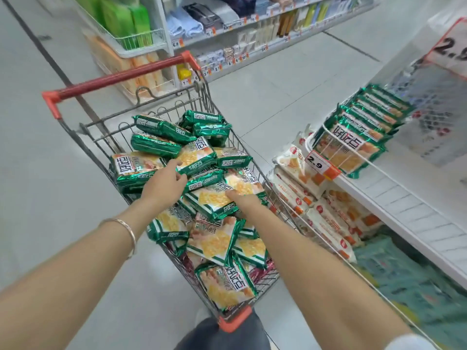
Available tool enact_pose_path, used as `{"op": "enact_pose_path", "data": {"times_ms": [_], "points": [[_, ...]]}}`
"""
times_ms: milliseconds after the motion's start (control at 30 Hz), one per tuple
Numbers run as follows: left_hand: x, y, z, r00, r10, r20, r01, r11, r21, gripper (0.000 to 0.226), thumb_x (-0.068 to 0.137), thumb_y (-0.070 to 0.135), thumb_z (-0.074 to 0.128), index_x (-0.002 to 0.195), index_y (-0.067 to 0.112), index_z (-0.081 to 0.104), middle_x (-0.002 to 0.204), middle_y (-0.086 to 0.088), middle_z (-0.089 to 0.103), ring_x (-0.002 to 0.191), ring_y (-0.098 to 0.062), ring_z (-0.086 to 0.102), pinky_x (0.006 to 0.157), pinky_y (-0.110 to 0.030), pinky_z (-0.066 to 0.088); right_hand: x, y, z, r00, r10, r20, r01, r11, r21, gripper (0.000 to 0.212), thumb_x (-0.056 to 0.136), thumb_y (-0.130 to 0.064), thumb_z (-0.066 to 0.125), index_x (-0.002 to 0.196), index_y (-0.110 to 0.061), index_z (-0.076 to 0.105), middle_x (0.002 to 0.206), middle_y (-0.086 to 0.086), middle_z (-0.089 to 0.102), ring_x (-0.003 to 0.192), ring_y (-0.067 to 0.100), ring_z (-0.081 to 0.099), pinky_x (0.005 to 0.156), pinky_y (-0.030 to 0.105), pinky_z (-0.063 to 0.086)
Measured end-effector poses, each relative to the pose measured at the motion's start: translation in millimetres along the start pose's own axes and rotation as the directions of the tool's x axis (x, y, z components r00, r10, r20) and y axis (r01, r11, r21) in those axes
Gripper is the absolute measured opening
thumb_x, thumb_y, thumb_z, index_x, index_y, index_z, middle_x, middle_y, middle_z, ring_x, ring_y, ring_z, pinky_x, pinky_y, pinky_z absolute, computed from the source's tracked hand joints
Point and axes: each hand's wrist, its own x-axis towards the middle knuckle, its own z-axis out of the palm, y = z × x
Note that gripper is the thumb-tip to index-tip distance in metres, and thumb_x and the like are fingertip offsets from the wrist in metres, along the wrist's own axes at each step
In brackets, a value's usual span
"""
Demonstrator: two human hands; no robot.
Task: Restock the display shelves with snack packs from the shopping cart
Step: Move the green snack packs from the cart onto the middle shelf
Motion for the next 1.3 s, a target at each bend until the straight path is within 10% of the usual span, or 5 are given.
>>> {"op": "enact_pose_path", "data": {"times_ms": [367, 600, 800, 1200, 1300], "points": [[5.0, 18.1, -3.0, 0.947, -0.193, 0.258, 0.295, 0.843, -0.45, 0.077, 0.093, 0.055, 0.058, 0.151, 0.01, 0.032, 0.14, -0.013, 0.051, 0.123, -0.03, 0.054, 0.105, -0.05, 0.047, -23.4, -18.7, -60.3, 0.957, -0.234, 0.173, 0.23, 0.972, 0.046, 0.031, 0.06, -0.028, 0.087, 0.09, -0.021, 0.081, 0.143, 0.009, 0.054, 0.138, 0.03, 0.041, 0.119, 0.058, 0.022], [-10.6, 20.2, -2.2, 0.85, -0.09, 0.518, 0.42, 0.71, -0.565, 0.137, 0.057, 0.082, 0.072, 0.158, 0.012, 0.012, 0.159, -0.014, 0.031, 0.144, -0.035, 0.032, 0.119, -0.054, 0.025, -41.1, -13.5, -53.0, 0.921, -0.286, 0.264, 0.193, 0.925, 0.328, 0.054, 0.103, -0.049, 0.043, 0.136, -0.007, 0.054, 0.134, 0.01, 0.062, 0.124, 0.029, 0.057, 0.112, 0.044, 0.041], [5.6, -29.0, -35.0, 0.924, -0.218, 0.314, 0.379, 0.631, -0.677, 0.16, 0.034, 0.089, 0.076, 0.158, 0.013, 0.008, 0.143, -0.025, 0.051, 0.141, -0.045, 0.033, 0.117, -0.059, 0.029, -30.9, 50.7, -6.8, 0.977, -0.211, 0.005, 0.167, 0.756, -0.633, 0.062, 0.081, -0.065, 0.068, 0.101, -0.007, 0.064, 0.106, 0.011, 0.065, 0.095, 0.025, 0.064, 0.081, 0.035, 0.054], [-10.0, 52.8, -25.3, 0.97, -0.208, 0.123, 0.242, 0.816, -0.524, 0.108, 0.084, 0.077, 0.04, 0.158, 0.005, 0.007, 0.165, -0.015, 0.012, 0.15, -0.036, 0.018, 0.12, -0.052, 0.017, -84.8, -3.9, -97.0, 0.93, -0.337, 0.146, 0.238, 0.856, 0.458, 0.016, 0.101, -0.012, 0.046, 0.11, -0.012, 0.06, 0.094, 0.002, 0.066, 0.073, 0.014, 0.066, 0.057, 0.022, 0.056], [-18.9, 101.7, -9.8, 0.978, -0.095, 0.184, 0.166, 0.893, -0.419, 0.103, 0.087, 0.078, 0.023, 0.158, 0.004, 0.011, 0.162, -0.019, 0.022, 0.132, -0.029, 0.048, 0.109, -0.046, 0.041, -84.2, -20.8, -98.5, 0.926, -0.375, 0.055, 0.303, 0.82, 0.486, 0.028, 0.098, -0.032, 0.057, 0.12, -0.016, 0.057, 0.126, 0.013, 0.063, 0.115, 0.03, 0.064, 0.095, 0.041, 0.055]]}}
